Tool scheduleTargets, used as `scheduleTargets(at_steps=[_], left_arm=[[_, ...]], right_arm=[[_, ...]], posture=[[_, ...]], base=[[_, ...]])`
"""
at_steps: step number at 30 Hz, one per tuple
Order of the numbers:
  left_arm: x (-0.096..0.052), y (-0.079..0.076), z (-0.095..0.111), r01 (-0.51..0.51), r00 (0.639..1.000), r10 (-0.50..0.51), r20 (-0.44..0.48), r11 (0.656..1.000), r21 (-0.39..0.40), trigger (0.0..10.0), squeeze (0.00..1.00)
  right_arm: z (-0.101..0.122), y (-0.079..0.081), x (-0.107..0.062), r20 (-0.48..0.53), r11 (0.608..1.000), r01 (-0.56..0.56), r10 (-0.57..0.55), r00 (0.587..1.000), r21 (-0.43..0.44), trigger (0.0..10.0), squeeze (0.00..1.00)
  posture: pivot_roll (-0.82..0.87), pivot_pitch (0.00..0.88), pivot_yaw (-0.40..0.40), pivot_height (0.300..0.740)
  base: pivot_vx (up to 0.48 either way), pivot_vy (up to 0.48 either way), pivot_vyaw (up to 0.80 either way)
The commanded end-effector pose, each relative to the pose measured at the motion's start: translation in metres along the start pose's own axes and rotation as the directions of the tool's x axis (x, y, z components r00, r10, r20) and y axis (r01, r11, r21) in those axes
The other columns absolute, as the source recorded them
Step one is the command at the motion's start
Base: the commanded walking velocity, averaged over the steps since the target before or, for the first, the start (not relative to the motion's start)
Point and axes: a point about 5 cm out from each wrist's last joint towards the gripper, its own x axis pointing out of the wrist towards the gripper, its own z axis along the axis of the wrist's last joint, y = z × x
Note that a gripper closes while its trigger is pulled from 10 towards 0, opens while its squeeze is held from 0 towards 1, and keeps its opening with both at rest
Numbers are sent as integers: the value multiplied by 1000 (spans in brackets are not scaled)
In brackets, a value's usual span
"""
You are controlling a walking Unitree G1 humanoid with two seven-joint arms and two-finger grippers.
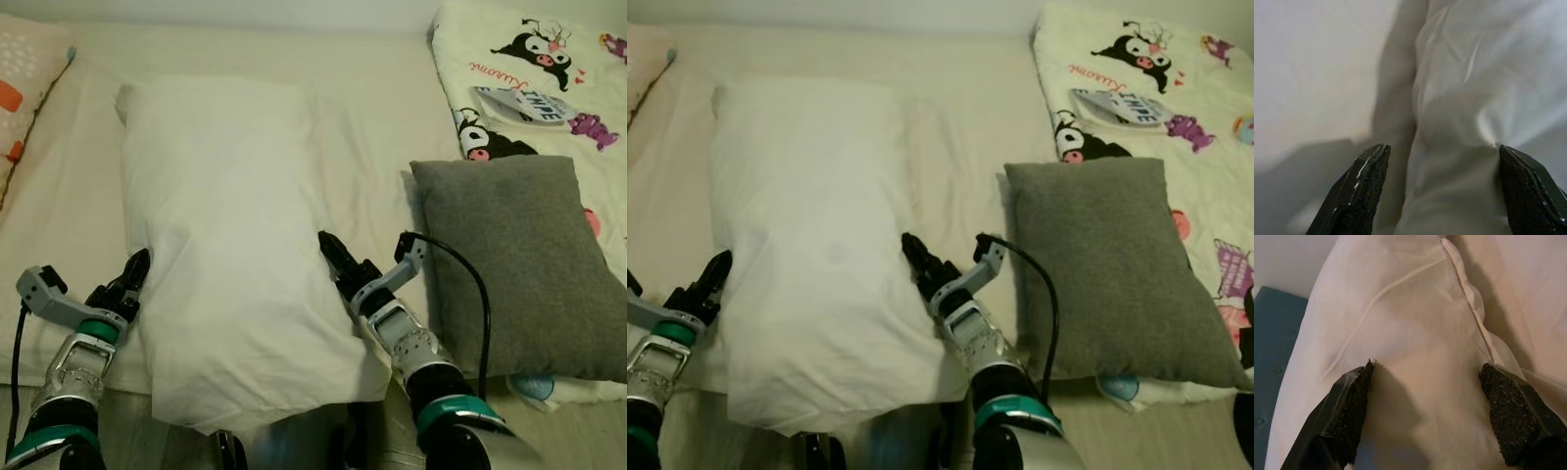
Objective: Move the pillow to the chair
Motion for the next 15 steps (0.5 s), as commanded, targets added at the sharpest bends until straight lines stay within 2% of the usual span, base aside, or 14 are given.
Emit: scheduleTargets(at_steps=[1, 2, 3, 5, 7, 11, 12, 14, 15], left_arm=[[-4, 7, -5, -28, 999, 30, 14, 996, -81, 10000, 1000], [-2, 5, -3, -26, 998, 32, 48, 992, -122, 10000, 1000], [-2, 5, -3, -26, 998, 32, 48, 992, -122, 10000, 1000], [5, -2, 10, 11, 987, 24, 159, 976, -215, 10000, 1000], [11, -11, 17, 73, 977, -14, 213, 959, -273, 10000, 1000], [15, -20, 13, 138, 977, -79, 198, 942, -306, 10000, 1000], [17, -26, 3, 174, 980, -128, 155, 925, -337, 10000, 1000], [17, -31, -10, 193, 981, -174, 85, 922, -335, 10000, 1000], [17, -31, -10, 193, 981, -174, 85, 922, -335, 10000, 1000]], right_arm=[[-12, 5, 2, -10, 998, -31, 32, 999, 57, 10000, 0], [-14, 9, 3, -5, 995, -54, 55, 998, 79, 10000, 0], [-14, 9, 3, -5, 995, -54, 55, 998, 79, 10000, 0], [-18, 14, 4, 3, 989, -85, 85, 996, 121, 10000, 0], [-21, 16, 3, 12, 981, -108, 108, 994, 164, 10000, 0], [-27, 19, 1, -10, 972, -144, 148, 989, 185, 10000, 0], [-36, 25, -2, -62, 960, -204, 220, 974, 193, 10000, 0], [-44, 29, -4, -124, 951, -245, 271, 955, 187, 10000, 0], [-44, 29, -4, -124, 951, -245, 271, 955, 187, 10000, 0]], posture=[[-2, 240, -3, 595], [-2, 240, -3, 595], [-2, 240, -3, 595], [-4, 237, -1, 595], [-4, 237, -1, 595], [-1, 234, 0, 595], [-1, 234, 0, 595], [5, 236, -2, 595], [5, 236, -2, 595]], base=[[0, 0, 0], [0, 0, 0], [0, 0, 0], [0, 0, 0], [0, 0, 0], [0, 0, 0], [0, 0, 0], [0, 0, 0], [0, 0, 0]])
